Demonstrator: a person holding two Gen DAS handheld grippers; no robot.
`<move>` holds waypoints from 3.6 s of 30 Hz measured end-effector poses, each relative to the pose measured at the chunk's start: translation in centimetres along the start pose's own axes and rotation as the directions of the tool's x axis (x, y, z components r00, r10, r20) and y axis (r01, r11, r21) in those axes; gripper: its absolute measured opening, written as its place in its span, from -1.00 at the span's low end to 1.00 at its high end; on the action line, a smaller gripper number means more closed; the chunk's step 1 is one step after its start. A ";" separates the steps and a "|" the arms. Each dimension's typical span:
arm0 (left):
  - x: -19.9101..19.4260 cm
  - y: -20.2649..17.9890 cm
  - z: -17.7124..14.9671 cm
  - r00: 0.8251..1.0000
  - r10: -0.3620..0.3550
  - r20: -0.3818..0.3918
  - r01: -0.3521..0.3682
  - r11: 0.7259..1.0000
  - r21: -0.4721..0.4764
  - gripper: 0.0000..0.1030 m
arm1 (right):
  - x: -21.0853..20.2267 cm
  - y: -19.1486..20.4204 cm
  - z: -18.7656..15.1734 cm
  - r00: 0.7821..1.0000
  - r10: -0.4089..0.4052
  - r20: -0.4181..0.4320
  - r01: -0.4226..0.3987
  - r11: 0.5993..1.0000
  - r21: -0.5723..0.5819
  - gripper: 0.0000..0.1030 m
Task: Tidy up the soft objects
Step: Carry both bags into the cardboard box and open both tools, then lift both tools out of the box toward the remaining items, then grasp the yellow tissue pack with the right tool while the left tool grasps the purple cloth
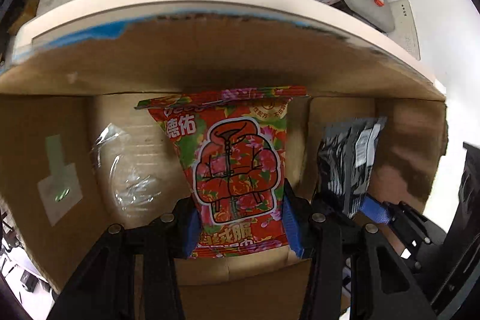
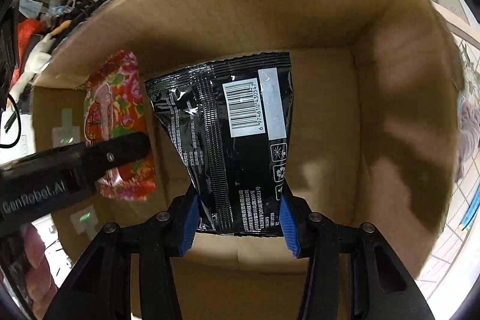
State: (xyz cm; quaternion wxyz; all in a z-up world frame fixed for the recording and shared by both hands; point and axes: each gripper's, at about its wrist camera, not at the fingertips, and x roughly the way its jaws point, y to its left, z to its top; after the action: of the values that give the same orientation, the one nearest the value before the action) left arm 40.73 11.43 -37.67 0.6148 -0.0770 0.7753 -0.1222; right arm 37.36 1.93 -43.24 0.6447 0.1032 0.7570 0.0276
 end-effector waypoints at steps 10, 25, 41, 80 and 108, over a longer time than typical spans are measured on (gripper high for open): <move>-0.3 -0.4 0.0 0.997 0.080 0.012 -0.080 0.997 0.018 -0.09 | 1.6 1.8 0.3 1.000 0.010 -0.023 -0.011 1.000 -0.028 0.31; -7.0 0.2 -7.6 0.956 0.161 0.247 -0.159 0.987 -0.030 0.98 | -4.6 2.7 -6.8 0.996 -0.064 0.066 0.069 0.995 -0.066 0.87; -11.7 -1.3 -17.7 0.875 0.228 0.426 -0.240 0.970 -0.026 0.99 | -13.3 0.1 -13.5 0.971 -0.092 0.221 0.107 0.992 -0.059 1.00; 1.3 -30.6 -7.5 0.931 0.278 0.237 -0.339 0.899 0.277 0.99 | -20.8 -37.5 -11.4 0.969 -0.184 0.163 0.158 0.974 0.163 1.00; 16.4 -41.2 -1.0 0.910 0.401 0.101 -0.396 0.773 0.495 0.39 | -7.0 -47.2 2.2 0.979 -0.154 -0.130 0.155 0.988 -0.002 0.52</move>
State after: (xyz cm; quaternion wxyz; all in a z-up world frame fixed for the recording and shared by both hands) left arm 34.67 -32.38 -41.02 0.6210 0.2533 0.7175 -0.1883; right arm 34.91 -45.73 -45.02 0.5938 0.0447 0.8031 -0.0188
